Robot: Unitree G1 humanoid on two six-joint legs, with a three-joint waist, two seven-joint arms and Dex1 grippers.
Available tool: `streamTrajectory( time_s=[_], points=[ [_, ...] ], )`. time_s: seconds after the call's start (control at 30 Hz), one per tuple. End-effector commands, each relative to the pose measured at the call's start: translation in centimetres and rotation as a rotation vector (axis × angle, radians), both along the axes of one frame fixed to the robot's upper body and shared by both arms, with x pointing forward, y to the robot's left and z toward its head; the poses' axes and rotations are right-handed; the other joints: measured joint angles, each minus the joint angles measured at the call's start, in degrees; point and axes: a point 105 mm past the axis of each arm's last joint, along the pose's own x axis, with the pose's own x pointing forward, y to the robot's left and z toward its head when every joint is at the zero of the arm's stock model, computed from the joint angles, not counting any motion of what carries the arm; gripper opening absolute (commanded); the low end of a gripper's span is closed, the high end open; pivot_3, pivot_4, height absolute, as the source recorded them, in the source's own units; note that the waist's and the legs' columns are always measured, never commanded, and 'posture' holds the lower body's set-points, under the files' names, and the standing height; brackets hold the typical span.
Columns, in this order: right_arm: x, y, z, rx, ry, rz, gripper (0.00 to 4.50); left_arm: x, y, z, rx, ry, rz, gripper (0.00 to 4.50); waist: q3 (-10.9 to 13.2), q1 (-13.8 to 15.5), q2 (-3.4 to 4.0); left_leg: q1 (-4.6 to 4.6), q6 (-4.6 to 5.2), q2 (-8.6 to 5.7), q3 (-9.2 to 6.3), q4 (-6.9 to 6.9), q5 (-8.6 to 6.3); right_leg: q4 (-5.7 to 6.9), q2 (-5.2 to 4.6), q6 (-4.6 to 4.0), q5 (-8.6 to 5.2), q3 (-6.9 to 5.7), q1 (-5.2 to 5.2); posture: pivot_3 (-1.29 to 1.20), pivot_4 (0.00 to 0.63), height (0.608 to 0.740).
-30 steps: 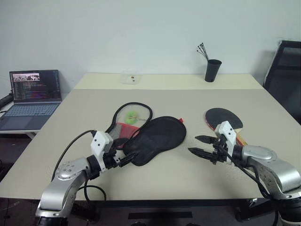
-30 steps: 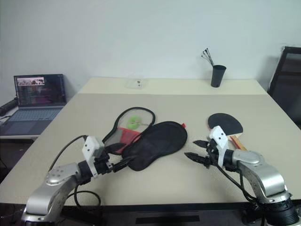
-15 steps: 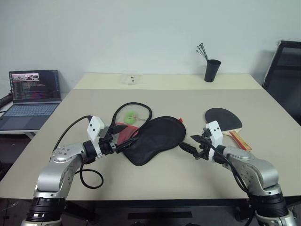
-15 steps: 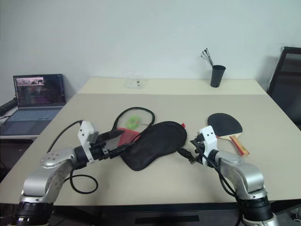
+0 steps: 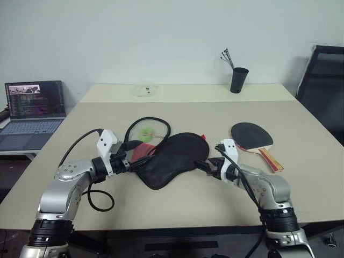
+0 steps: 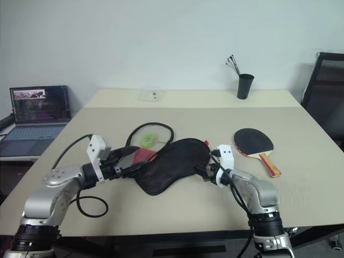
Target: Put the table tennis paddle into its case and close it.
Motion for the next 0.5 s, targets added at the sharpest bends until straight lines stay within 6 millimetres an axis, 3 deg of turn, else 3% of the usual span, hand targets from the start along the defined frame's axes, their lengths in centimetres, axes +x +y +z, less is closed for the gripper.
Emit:
streamTrajectory(
  time_s=[0.03, 0.13, 0.37, 0.5],
  points=[
    [0.0, 2.4, 1.3, 0.037, -0.028, 0.06, 4.47, -0.1, 0.2, 1.7, 0.023, -0.068, 0.002, 4.05, 0.0, -0.02, 0.0, 0.0, 0.0, 0.0, 0.02, 0.0, 0.0, 0.0, 0.0, 0.0, 0.0, 0.02, 0.0, 0.0, 0.15, 0.74],
    [-0.2, 3.7, 1.4, 0.037, -0.03, 0.091, 4.47, -0.1, 0.3, 1.8, 0.027, -0.069, 0.002, 4.05, 0.0, -0.01, 0.0, 0.0, 0.0, 0.0, 0.03, 0.0, 0.0, -0.01, 0.0, 0.0, 0.0, 0.04, -0.01, 0.0, 0.15, 0.74],
    [-0.3, 4.7, 1.9, 0.071, -0.028, 0.102, 4.47, 0.0, 0.1, 1.6, 0.025, -0.074, 0.002, 4.05, 0.0, 0.01, 0.0, 0.0, 0.0, -0.02, 0.05, 0.0, 0.0, -0.01, -0.03, -0.01, 0.01, 0.05, -0.01, 0.0, 0.15, 0.74],
    [0.1, 4.2, 2.1, 0.104, -0.007, 0.053, 3.53, 0.0, -0.2, 1.3, 0.022, -0.076, -0.004, 4.05, 0.0, 0.01, 0.0, 0.0, 0.0, -0.01, 0.04, -0.01, 0.0, -0.01, -0.03, -0.01, 0.01, 0.05, -0.01, 0.0, 0.15, 0.74]
  ],
)
